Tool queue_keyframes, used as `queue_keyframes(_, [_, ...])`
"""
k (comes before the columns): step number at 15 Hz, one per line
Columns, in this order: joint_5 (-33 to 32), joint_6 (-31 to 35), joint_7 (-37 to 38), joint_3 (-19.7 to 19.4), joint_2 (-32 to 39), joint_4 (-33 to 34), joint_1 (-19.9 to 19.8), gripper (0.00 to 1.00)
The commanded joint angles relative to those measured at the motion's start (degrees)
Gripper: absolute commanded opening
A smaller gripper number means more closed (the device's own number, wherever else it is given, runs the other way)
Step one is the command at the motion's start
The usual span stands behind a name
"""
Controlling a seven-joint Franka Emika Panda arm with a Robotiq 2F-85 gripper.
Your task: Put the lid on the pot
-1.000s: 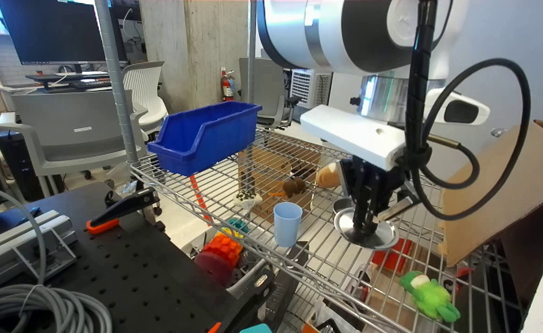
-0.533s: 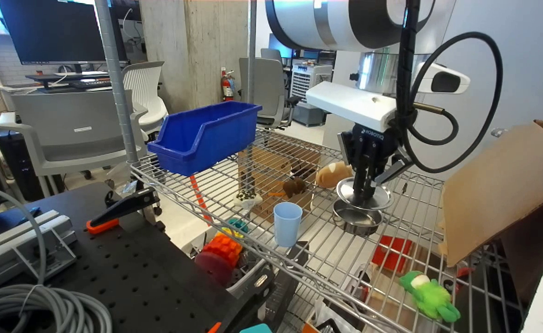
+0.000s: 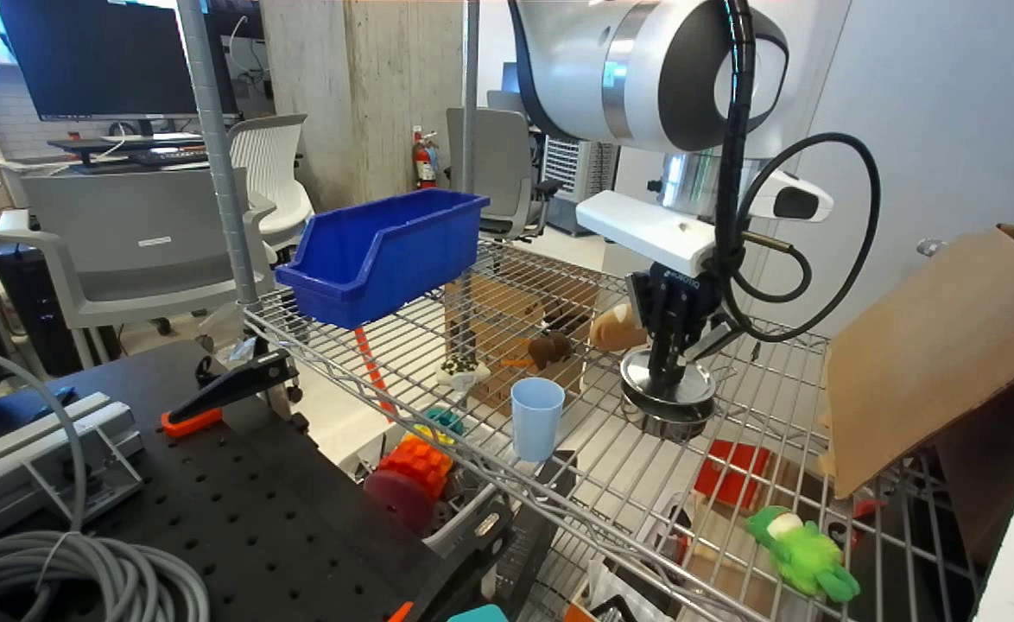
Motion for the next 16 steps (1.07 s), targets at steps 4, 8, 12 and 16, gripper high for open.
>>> queue_keyframes(4, [-0.6,-8.0,3.2,-1.0,5.0,8.0,0.6,0.05])
queue_keyframes(8, [-0.5,-10.4,4.5,-1.1,5.0,8.9,0.6,0.05])
queue_keyframes(12, [-0.2,-11.7,4.6,-1.0,4.2,7.9,0.2,0.05])
queue_keyframes(16, [-0.5,-9.7,4.7,-1.2,3.7,7.1,0.7,0.47])
